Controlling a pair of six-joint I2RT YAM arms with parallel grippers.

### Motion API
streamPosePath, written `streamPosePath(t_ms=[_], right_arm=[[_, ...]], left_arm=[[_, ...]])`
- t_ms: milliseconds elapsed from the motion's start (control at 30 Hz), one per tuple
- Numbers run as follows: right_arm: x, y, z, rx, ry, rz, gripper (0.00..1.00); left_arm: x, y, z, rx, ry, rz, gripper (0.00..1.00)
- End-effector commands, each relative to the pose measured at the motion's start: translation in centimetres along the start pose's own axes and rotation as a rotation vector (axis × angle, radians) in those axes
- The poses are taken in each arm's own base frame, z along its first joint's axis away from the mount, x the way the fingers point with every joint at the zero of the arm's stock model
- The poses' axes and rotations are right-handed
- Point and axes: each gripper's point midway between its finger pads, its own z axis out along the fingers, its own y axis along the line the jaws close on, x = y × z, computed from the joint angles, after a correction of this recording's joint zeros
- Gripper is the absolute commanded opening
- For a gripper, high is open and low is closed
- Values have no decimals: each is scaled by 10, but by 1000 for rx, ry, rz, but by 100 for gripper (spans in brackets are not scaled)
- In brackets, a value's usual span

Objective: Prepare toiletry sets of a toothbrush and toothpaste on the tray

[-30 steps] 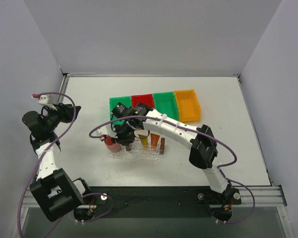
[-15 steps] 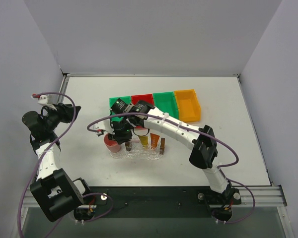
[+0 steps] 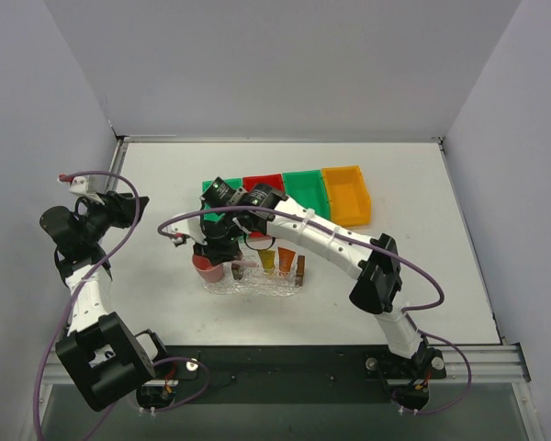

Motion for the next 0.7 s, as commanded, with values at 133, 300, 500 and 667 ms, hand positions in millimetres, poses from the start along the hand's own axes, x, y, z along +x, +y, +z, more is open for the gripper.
streamPosePath(t_ms=[133, 300, 500, 667], right_arm=[[-30, -7, -28, 31, -109, 50, 3], [-24, -14, -32, 30, -137, 100, 2], [-22, -22, -47, 21, -203, 166, 1], [-16, -27, -53, 27, -222, 197, 0]], left_arm=[[-19, -9, -4, 27, -37, 61, 66], [-20, -8, -5, 24, -38, 64, 66], [-18, -7, -5, 22, -36, 58, 66], [-18, -7, -4, 24, -36, 55, 66]])
